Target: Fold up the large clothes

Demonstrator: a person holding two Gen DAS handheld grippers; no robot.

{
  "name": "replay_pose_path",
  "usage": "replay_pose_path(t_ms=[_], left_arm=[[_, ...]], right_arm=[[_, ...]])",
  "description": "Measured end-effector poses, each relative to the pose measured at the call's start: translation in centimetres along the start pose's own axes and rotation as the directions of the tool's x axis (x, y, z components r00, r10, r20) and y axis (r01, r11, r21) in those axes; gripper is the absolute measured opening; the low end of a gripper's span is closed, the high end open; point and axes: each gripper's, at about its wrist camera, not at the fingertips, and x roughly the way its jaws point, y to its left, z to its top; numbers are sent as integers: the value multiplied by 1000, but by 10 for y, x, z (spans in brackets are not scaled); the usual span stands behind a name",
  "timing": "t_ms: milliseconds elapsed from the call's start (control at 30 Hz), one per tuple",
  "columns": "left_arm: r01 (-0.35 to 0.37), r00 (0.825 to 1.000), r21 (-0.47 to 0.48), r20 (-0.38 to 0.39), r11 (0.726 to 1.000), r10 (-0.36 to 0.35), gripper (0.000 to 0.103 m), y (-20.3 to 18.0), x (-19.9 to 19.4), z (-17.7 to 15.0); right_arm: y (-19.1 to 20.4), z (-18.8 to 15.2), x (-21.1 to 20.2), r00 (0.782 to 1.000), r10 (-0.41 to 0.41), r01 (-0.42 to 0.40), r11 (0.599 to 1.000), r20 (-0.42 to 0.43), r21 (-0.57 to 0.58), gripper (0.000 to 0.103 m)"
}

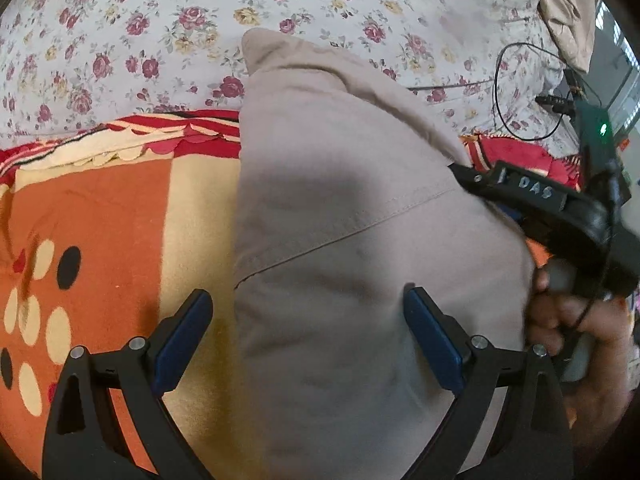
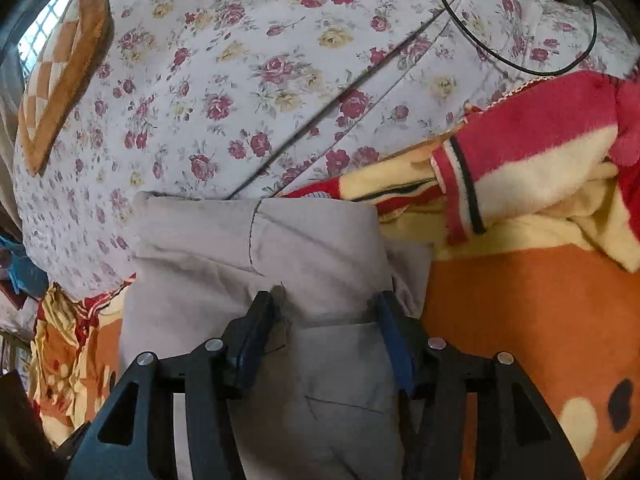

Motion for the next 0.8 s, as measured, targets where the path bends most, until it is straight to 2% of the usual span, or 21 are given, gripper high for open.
replay_pose_path(t_ms=[100, 200, 333, 367, 467, 600, 733, 800], left_arm=[[-12, 1000, 3, 4, 1000, 12, 97, 2, -1, -2], [-12, 1000, -6, 4, 1000, 12, 97, 5, 0, -5], [-4, 1000, 2, -6, 1000, 4, 97, 6, -5, -8], [9, 1000, 4, -10, 1000, -9, 97, 7, -6, -9], [128, 991, -7, -25, 992, -128, 97, 17, -15, -7], [202, 979, -68, -5, 977, -203, 97, 37, -19, 4], [280, 956, -107, -57, 954, -287, 97, 42, 3, 10], [289, 950, -101, -96, 952, -298, 100, 37, 19, 9]], right_arm=[[4, 2, -15, 999, -47, 47, 998, -16, -37, 65], [4, 2, -39, 1000, 7, -7, 1000, -14, -12, 66], [4, -8, -63, 1000, 3, -4, 998, -13, -57, 76], [1, -12, -67, 1000, 3, -4, 997, -19, -71, 78], [-8, -17, -71, 998, 39, -42, 995, -42, -91, 82], [-22, -15, -63, 993, 87, -94, 992, -74, -89, 85], [-29, -9, -37, 971, 195, -203, 978, -138, -49, 86], [-29, -7, -24, 955, 245, -256, 966, -168, -44, 87]])
